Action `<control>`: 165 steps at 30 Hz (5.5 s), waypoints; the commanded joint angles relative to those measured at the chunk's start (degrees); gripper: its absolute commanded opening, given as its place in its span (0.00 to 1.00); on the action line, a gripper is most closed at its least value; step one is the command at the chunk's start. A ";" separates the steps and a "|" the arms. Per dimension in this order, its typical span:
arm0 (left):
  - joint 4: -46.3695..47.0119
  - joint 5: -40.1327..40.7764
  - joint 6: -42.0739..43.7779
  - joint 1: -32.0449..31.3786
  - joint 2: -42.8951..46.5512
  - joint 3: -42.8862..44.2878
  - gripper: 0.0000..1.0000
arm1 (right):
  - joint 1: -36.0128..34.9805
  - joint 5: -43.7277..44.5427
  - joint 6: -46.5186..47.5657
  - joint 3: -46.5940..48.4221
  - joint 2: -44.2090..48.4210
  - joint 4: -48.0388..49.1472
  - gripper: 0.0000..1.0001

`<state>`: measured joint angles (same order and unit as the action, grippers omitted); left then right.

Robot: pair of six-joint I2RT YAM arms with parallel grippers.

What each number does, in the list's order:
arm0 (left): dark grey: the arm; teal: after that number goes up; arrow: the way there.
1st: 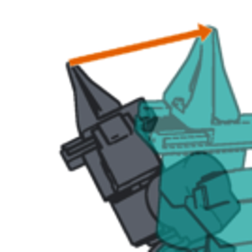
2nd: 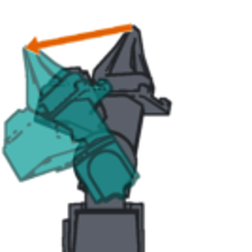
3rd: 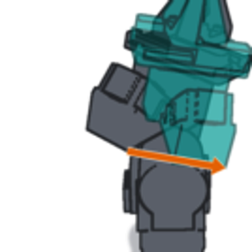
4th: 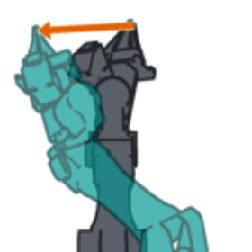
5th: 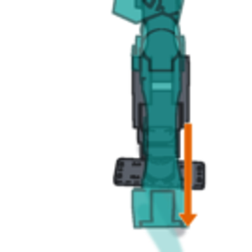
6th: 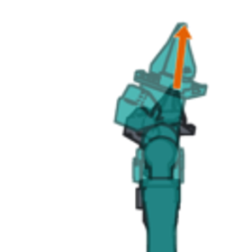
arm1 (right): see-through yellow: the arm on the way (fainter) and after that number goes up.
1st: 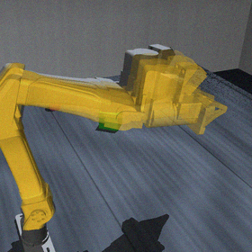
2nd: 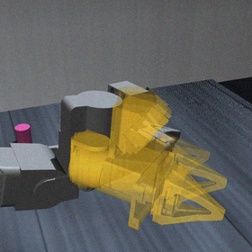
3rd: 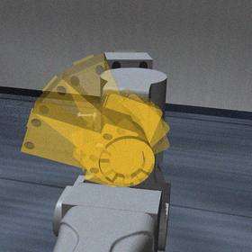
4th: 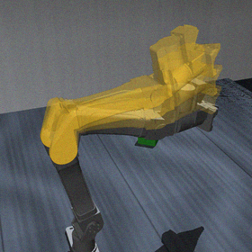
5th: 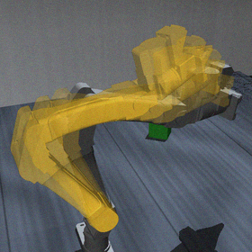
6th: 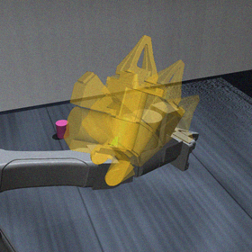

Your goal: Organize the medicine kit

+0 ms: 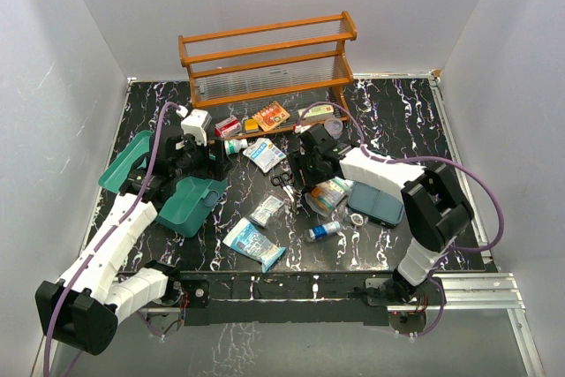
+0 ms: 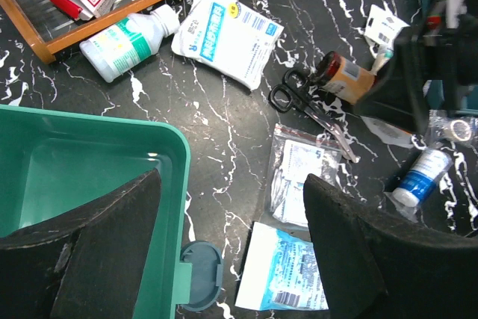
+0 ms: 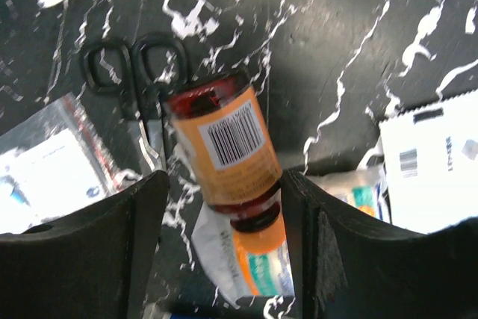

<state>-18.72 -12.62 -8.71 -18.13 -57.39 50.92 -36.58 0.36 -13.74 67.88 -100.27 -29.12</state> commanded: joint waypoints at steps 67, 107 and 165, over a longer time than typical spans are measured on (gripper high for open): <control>52.99 3.26 -22.45 -7.99 1.50 -19.22 0.88 | -8.09 3.42 -88.82 7.89 8.32 22.59 0.36; 8.72 -28.52 -15.66 -8.54 -6.09 7.47 0.35 | 6.73 -38.84 4.10 -9.98 29.61 37.15 0.75; 22.55 -27.61 -42.26 -8.50 -9.39 4.41 0.63 | -4.30 -30.70 12.00 -14.59 31.49 42.63 0.36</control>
<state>-2.52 -47.99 -44.16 -26.44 -71.44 58.96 -39.97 -36.21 6.37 54.41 -70.11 2.55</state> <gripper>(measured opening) 0.603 0.453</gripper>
